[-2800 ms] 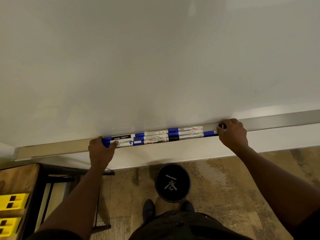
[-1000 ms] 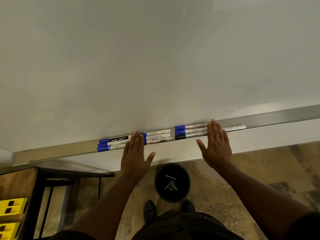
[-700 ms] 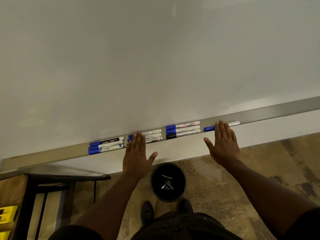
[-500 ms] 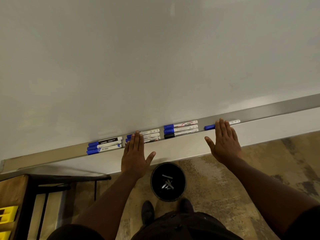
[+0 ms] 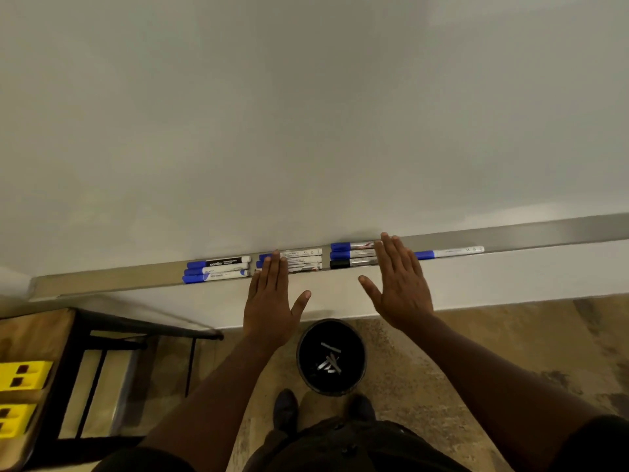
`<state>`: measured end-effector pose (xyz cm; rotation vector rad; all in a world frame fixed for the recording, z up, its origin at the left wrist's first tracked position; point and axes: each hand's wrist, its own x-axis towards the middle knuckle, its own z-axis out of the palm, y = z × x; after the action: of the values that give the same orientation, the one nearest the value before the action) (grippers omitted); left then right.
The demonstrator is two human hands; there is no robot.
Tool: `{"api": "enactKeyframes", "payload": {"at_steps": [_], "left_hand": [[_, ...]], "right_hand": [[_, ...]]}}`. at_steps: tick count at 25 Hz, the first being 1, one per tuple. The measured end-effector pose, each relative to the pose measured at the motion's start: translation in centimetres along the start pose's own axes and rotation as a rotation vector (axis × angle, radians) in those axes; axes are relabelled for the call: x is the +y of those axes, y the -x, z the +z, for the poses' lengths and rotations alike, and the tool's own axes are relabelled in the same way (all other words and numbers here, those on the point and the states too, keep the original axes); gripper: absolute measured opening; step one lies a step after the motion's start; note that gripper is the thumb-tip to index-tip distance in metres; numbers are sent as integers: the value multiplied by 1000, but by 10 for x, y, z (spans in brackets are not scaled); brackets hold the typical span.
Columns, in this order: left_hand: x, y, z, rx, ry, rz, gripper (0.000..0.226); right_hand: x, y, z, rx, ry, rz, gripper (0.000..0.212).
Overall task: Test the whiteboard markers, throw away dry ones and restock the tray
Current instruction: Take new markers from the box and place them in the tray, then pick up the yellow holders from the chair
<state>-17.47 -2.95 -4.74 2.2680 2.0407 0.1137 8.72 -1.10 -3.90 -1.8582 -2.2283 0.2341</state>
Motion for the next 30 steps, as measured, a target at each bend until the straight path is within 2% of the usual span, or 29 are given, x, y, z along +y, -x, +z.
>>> {"api": "enactKeyframes", "payload": {"at_steps": [5, 10, 17, 20, 23, 25, 30], "left_hand": [[-21, 36, -17, 36, 73, -177, 79], [-75, 85, -35, 64, 56, -410, 78], [-178, 178, -53, 176, 64, -735, 75], [-233, 214, -60, 192, 51, -853, 74], [-294, 242, -67, 195, 42, -938, 61], [-333, 256, -71, 137, 29, -930, 54], [-433, 272, -73, -168, -70, -773, 92]], "right_hand": [[-62, -19, 11, -28, -71, -215, 76], [-139, -27, 31, -118, -117, -421, 76], [-286, -21, 69, -211, -188, -710, 70], [-355, -14, 87, -281, -233, -775, 62], [-425, -10, 111, -358, -252, -821, 59], [-467, -9, 128, -367, -241, -869, 58], [-566, -23, 169, -414, -206, -952, 55]]}}
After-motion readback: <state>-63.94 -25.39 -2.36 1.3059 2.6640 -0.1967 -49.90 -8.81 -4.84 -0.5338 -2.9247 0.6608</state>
